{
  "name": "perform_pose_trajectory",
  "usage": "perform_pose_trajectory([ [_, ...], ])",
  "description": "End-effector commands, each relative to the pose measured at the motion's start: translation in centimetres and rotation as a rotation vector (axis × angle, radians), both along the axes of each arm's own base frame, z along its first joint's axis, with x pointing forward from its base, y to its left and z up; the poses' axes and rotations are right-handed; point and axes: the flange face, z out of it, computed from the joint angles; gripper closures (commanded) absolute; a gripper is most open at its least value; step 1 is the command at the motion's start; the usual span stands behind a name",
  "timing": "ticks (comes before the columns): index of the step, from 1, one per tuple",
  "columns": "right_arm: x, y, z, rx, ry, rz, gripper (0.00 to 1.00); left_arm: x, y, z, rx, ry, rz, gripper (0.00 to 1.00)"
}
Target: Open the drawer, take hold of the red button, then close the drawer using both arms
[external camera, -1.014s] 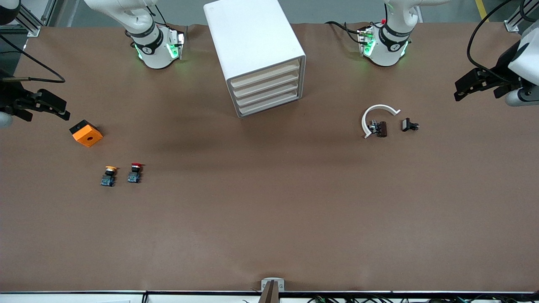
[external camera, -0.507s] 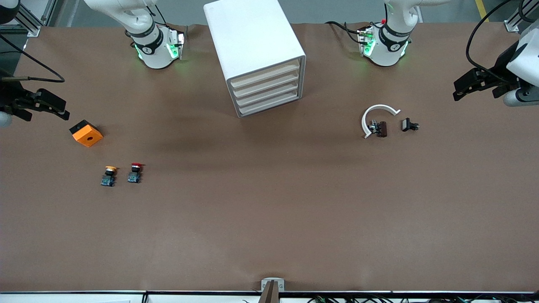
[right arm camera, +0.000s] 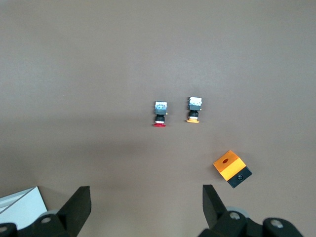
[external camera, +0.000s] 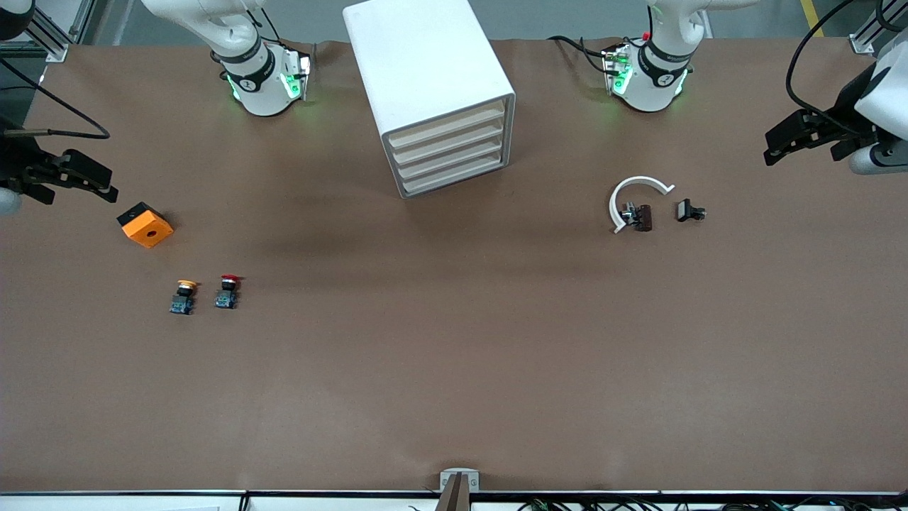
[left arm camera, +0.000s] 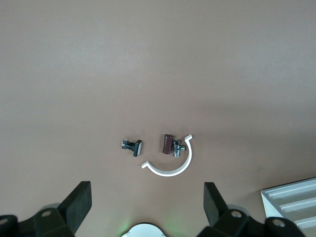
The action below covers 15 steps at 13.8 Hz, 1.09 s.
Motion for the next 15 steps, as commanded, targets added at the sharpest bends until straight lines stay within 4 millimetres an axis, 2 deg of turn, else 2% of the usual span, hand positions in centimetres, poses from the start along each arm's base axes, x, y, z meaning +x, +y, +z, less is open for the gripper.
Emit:
perform_pose_trajectory([
  [1, 0.2, 0.03, 0.65, -0.012, -0.002, -0.007, 0.0, -0.27, 0.03, 0.05, -0.011, 0.02, -0.012, 0.0],
  [7, 0.19, 0.28, 0.56, -0.012, 0.001, -0.003, 0.0, -0.24, -0.1, 0.15, -0.01, 0.025, -0.013, 0.0],
  [10, 0.19, 0.37, 0.56, -0.012, 0.001, -0.004, 0.0, 0.01, 0.61, 0.73, 0.001, 0.01, 0.006, 0.0],
  [15, 0.22, 0.45, 0.66, -0.012, -0.004, -0.004, 0.0, 0.22, 0.64, 0.45, 0.003, 0.017, 0.011, 0.0],
])
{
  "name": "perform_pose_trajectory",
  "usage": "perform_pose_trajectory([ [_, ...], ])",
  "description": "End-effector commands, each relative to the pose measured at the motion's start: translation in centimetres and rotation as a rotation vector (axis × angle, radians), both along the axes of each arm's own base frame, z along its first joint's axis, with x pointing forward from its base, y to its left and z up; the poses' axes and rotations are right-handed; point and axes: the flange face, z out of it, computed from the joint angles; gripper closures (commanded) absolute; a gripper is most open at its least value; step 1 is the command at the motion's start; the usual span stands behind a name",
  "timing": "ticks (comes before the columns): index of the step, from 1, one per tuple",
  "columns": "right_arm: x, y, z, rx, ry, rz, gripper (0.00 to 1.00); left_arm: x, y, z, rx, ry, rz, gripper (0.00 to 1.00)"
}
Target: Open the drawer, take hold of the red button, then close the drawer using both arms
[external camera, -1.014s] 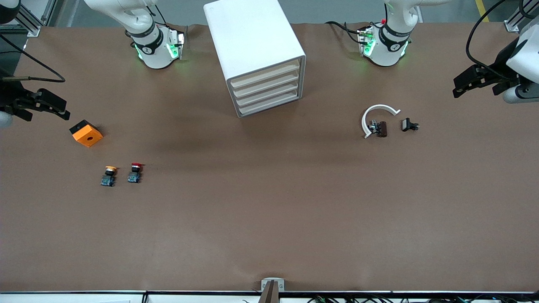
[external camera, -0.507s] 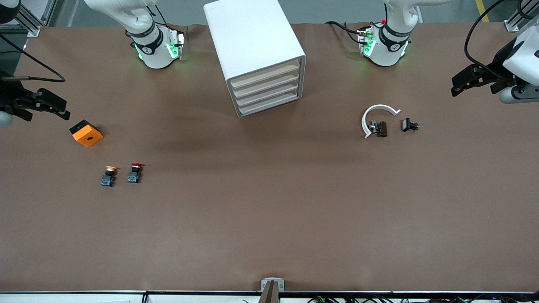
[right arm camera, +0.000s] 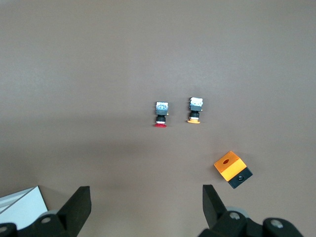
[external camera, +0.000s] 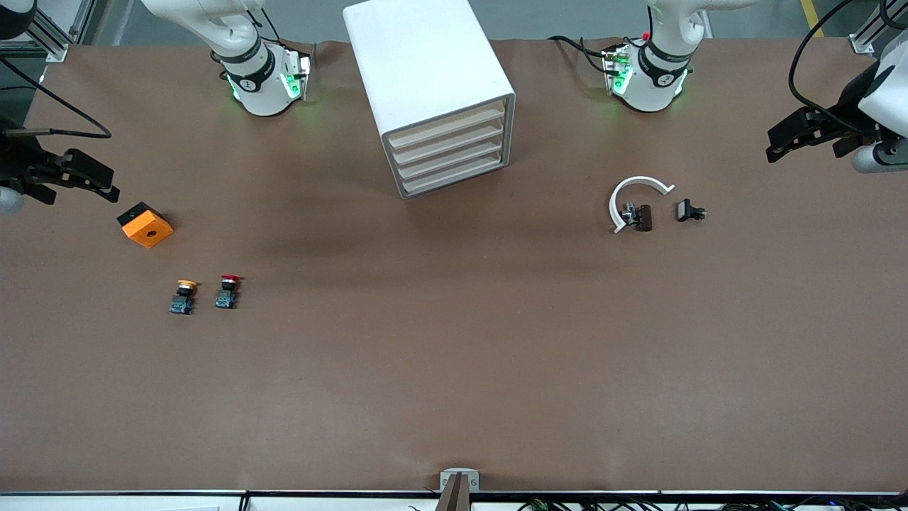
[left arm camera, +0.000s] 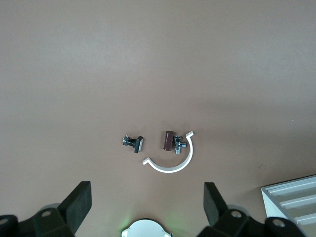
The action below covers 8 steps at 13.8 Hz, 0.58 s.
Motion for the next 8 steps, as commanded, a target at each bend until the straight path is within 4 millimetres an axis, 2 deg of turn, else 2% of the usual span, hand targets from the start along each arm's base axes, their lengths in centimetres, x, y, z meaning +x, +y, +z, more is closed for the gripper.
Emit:
perform_pose_trajectory([
  [1, 0.21, 0.16, 0.59, -0.012, -0.002, -0.011, 0.0, 0.25, 0.14, 0.52, 0.002, 0.0, 0.006, 0.0],
  [8, 0.21, 0.16, 0.59, -0.012, -0.002, -0.011, 0.0, 0.11, 0.35, 1.02, 0.019, -0.004, 0.011, 0.0],
])
